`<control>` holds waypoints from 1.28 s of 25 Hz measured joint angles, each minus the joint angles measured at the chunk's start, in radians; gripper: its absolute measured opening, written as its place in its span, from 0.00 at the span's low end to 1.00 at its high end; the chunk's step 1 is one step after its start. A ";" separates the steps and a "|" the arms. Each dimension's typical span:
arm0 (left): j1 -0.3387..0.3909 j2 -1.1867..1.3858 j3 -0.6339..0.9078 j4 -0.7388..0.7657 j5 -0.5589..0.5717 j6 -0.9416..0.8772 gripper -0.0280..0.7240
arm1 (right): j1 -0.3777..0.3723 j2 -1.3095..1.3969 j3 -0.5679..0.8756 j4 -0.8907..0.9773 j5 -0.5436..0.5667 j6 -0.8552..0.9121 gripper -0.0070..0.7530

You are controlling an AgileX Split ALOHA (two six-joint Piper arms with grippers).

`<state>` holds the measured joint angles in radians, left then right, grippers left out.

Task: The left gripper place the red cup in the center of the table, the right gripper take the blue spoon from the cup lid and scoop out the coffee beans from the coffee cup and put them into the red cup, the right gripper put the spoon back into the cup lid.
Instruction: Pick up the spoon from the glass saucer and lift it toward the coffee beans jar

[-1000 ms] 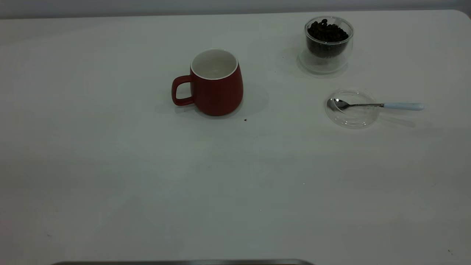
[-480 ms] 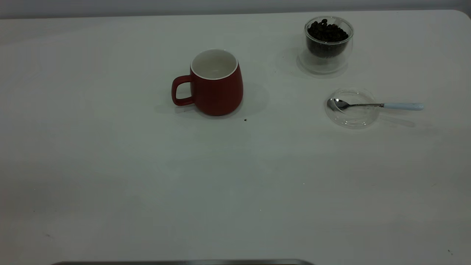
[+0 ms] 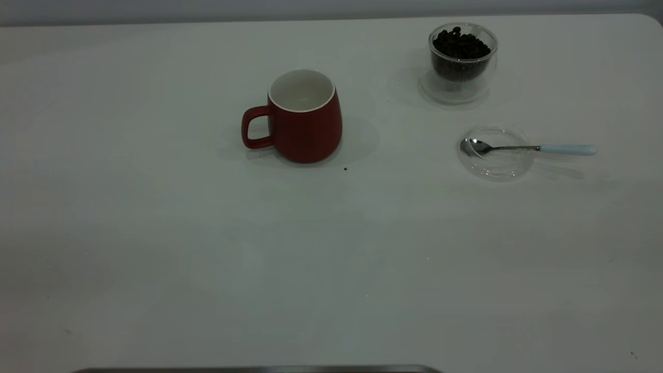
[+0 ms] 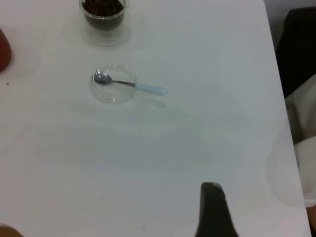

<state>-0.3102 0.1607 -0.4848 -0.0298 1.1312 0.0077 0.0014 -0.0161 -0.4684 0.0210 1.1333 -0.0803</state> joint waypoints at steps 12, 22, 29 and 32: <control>0.299 -0.150 0.000 0.000 0.002 0.001 0.82 | 0.000 0.000 0.000 0.000 0.000 -0.001 0.71; 0.299 -0.180 0.000 0.000 0.003 0.001 0.82 | 0.000 0.000 0.000 0.000 0.000 -0.001 0.71; 0.299 -0.180 0.000 0.008 0.003 0.001 0.82 | 0.000 0.000 0.000 0.000 0.000 -0.001 0.71; 0.299 -0.180 0.000 0.015 0.003 0.001 0.82 | 0.000 0.000 0.000 0.000 0.000 -0.001 0.71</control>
<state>-0.0116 -0.0188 -0.4849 -0.0147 1.1343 0.0086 0.0014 -0.0161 -0.4684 0.0210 1.1333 -0.0811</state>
